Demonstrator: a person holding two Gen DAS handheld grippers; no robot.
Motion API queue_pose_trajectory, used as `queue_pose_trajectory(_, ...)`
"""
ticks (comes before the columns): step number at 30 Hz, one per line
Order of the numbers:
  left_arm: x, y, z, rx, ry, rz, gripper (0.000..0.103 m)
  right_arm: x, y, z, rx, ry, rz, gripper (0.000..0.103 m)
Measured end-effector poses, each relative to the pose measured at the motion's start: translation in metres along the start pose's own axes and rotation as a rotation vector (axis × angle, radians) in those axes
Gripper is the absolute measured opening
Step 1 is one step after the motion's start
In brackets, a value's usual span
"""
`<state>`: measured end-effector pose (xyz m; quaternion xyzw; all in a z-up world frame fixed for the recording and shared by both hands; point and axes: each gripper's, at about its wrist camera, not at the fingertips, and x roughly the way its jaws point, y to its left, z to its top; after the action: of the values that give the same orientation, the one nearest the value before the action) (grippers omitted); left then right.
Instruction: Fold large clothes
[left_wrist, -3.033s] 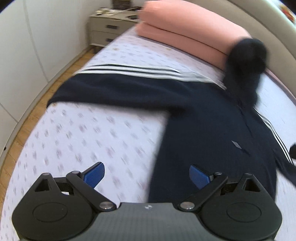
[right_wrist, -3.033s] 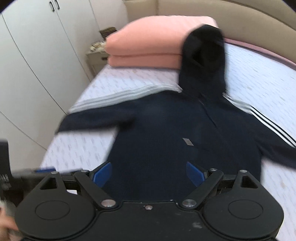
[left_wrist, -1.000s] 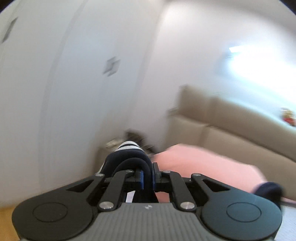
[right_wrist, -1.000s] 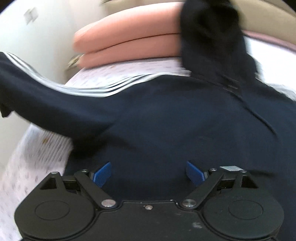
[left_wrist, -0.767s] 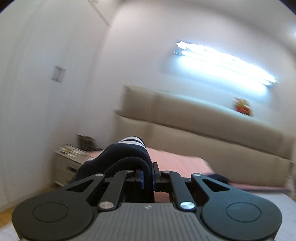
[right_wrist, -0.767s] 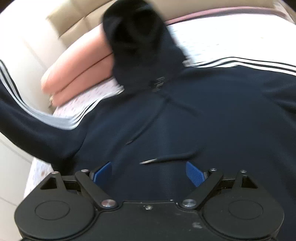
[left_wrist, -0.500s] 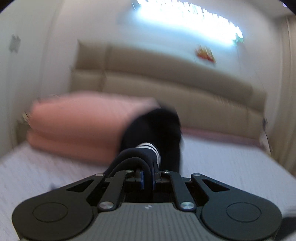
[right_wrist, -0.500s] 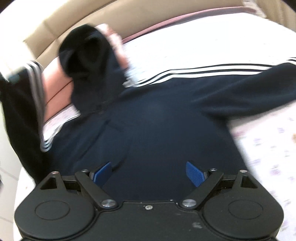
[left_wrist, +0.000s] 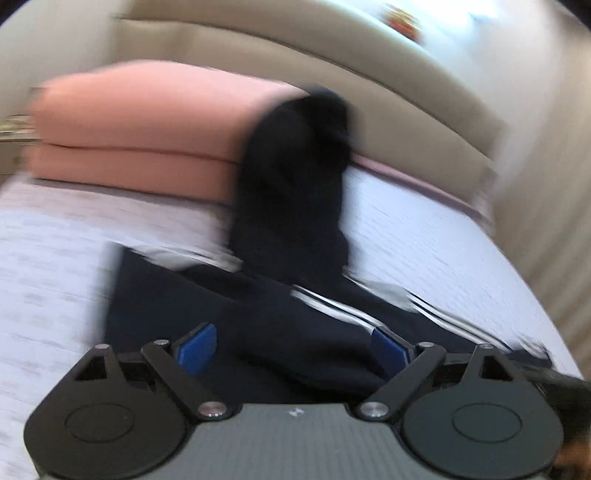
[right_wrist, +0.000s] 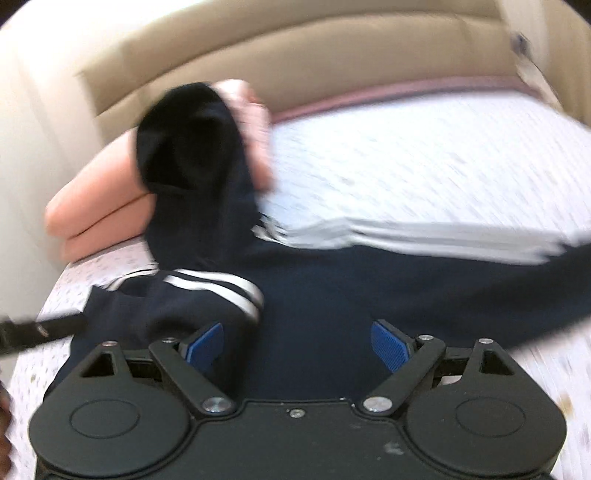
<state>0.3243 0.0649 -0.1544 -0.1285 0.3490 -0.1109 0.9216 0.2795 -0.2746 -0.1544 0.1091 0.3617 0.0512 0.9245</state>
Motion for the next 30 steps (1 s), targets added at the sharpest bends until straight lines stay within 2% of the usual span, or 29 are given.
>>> queue_pose_trajectory(2, 0.014, 0.037, 0.021, -0.03, -0.013, 0.125, 0.091, 0.019, 0.039, 0.007, -0.114, 0.018, 0.039, 0.103)
queue_pose_trajectory(3, 0.028, 0.058, 0.029, -0.047, 0.008, 0.165, 0.091, 0.029, 0.059, 0.009, -0.176, 0.032, 0.058, 0.103)
queue_pose_trajectory(4, 0.042, 0.077, 0.034, -0.064, 0.037, 0.173, 0.09, 0.042, 0.082, 0.009, -0.254, 0.053, 0.074, 0.103)
queue_pose_trajectory(7, 0.087, 0.13, 0.033, -0.182, 0.119, 0.081, 0.081, 0.088, 0.133, 0.003, -0.441, 0.128, 0.076, 0.103)
queue_pose_trajectory(9, 0.105, 0.149, 0.03, -0.238, 0.151, 0.065, 0.075, 0.121, 0.152, -0.006, -0.536, 0.193, 0.044, 0.103)
queue_pose_trajectory(11, 0.112, 0.153, 0.029, -0.223, 0.126, 0.059, 0.068, 0.144, 0.16, -0.014, -0.589, 0.218, -0.016, 0.103)
queue_pose_trajectory(12, 0.118, 0.152, 0.031, -0.199, 0.113, 0.042, 0.064, 0.153, 0.159, -0.016, -0.588, 0.221, -0.027, 0.103)
queue_pose_trajectory(13, 0.123, 0.152, 0.034, -0.172, 0.112, 0.022, 0.054, 0.154, 0.156, -0.014, -0.558, 0.212, -0.001, 0.102)
queue_pose_trajectory(14, 0.13, 0.148, 0.035, -0.157, 0.116, 0.017, 0.049, 0.151, 0.15, -0.01, -0.512, 0.198, 0.027, 0.091)
queue_pose_trajectory(15, 0.135, 0.143, 0.034, -0.132, 0.114, 0.029, 0.043, 0.144, 0.143, -0.006, -0.469, 0.17, 0.057, 0.063)
queue_pose_trajectory(16, 0.138, 0.14, 0.034, -0.094, 0.097, 0.044, 0.02, 0.137, 0.137, -0.002, -0.433, 0.14, 0.081, 0.042)
queue_pose_trajectory(17, 0.123, 0.13, 0.035, -0.076, 0.073, 0.037, 0.015, 0.125, 0.13, 0.004, -0.382, 0.092, 0.09, 0.014)
queue_pose_trajectory(19, 0.113, 0.128, 0.031, -0.095, -0.009, 0.028, 0.013, 0.09, 0.11, 0.018, -0.268, -0.034, 0.14, 0.014)
queue_pose_trajectory(22, 0.095, 0.142, 0.024, -0.209, -0.136, -0.003, 0.013, 0.029, 0.058, 0.033, 0.016, -0.262, 0.271, 0.014)
queue_pose_trajectory(23, 0.091, 0.148, 0.021, -0.259, -0.155, -0.01, 0.013, 0.011, 0.031, 0.032, 0.138, -0.342, 0.302, 0.014)
queue_pose_trajectory(25, 0.097, 0.154, 0.015, -0.302, -0.142, 0.0, 0.013, -0.002, -0.022, 0.019, 0.36, -0.412, 0.322, 0.021)
queue_pose_trajectory(26, 0.101, 0.153, 0.012, -0.296, -0.134, 0.023, 0.015, 0.002, -0.052, 0.007, 0.47, -0.411, 0.315, 0.033)
queue_pose_trajectory(27, 0.103, 0.151, 0.01, -0.282, -0.135, 0.044, 0.016, 0.01, -0.075, -0.004, 0.548, -0.377, 0.292, 0.049)
queue_pose_trajectory(28, 0.103, 0.149, 0.009, -0.271, -0.142, 0.059, 0.019, 0.022, -0.097, -0.015, 0.616, -0.314, 0.258, 0.071)
queue_pose_trajectory(29, 0.103, 0.147, 0.009, -0.266, -0.15, 0.067, 0.023, 0.036, -0.118, -0.026, 0.684, -0.243, 0.234, 0.079)
queue_pose_trajectory(30, 0.1, 0.145, 0.011, -0.256, -0.16, 0.075, 0.025, 0.048, -0.136, -0.037, 0.753, -0.197, 0.239, 0.083)
